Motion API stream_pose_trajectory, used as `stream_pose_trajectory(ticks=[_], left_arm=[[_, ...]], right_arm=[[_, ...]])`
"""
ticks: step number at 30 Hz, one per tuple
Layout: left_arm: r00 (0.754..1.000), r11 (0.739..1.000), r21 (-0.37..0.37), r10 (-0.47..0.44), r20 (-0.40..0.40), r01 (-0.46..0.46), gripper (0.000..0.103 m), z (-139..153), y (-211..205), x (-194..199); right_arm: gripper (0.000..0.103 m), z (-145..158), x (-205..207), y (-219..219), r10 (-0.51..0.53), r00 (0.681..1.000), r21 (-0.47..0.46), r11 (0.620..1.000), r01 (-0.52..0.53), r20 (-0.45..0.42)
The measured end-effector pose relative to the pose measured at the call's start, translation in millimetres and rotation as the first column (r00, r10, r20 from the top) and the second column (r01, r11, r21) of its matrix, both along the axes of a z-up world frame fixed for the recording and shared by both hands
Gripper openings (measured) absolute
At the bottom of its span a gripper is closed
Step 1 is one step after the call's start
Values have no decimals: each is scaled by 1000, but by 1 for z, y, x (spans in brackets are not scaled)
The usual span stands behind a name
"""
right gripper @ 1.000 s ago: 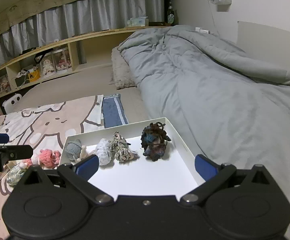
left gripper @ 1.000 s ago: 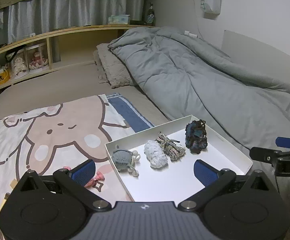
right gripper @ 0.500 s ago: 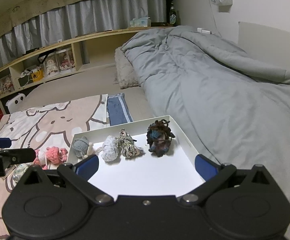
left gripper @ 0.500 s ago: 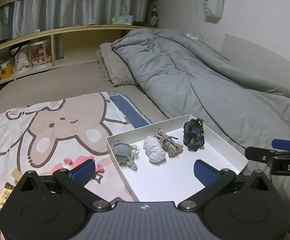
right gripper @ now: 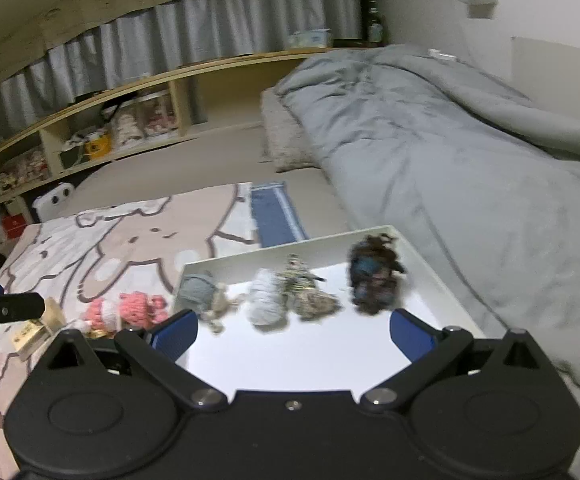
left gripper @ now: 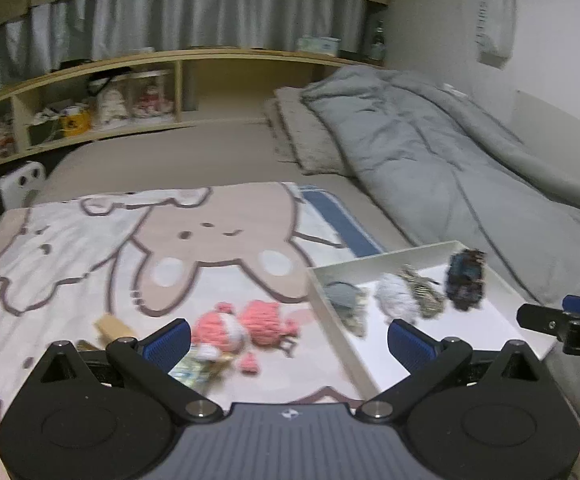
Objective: Organize objects
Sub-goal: 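Withdraw both tools from the tray toward the items on the blanket, then grasp the yellow tissue pack with the left tool while the right tool grasps the blue-white floral pouch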
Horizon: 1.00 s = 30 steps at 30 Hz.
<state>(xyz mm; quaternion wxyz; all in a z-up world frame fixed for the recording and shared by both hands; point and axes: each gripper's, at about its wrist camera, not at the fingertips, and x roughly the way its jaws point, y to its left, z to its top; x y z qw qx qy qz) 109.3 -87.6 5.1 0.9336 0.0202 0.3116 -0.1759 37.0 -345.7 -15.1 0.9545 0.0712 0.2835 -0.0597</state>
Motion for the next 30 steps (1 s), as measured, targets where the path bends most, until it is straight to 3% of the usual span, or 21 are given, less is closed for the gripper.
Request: stream_pose_trajectory(ticks=[10, 23, 30], left_arm=[[992, 992, 22, 127, 19, -128, 103, -3, 58, 9], [956, 955, 27, 294, 19, -294, 103, -13, 123, 22], [942, 942, 20, 336, 18, -336, 103, -17, 151, 34]], right_arm=[[103, -2, 33, 46, 124, 992, 24, 992, -124, 12], [103, -13, 60, 96, 227, 973, 74, 971, -229, 31], [103, -20, 72, 125, 262, 964, 112, 957, -267, 53]])
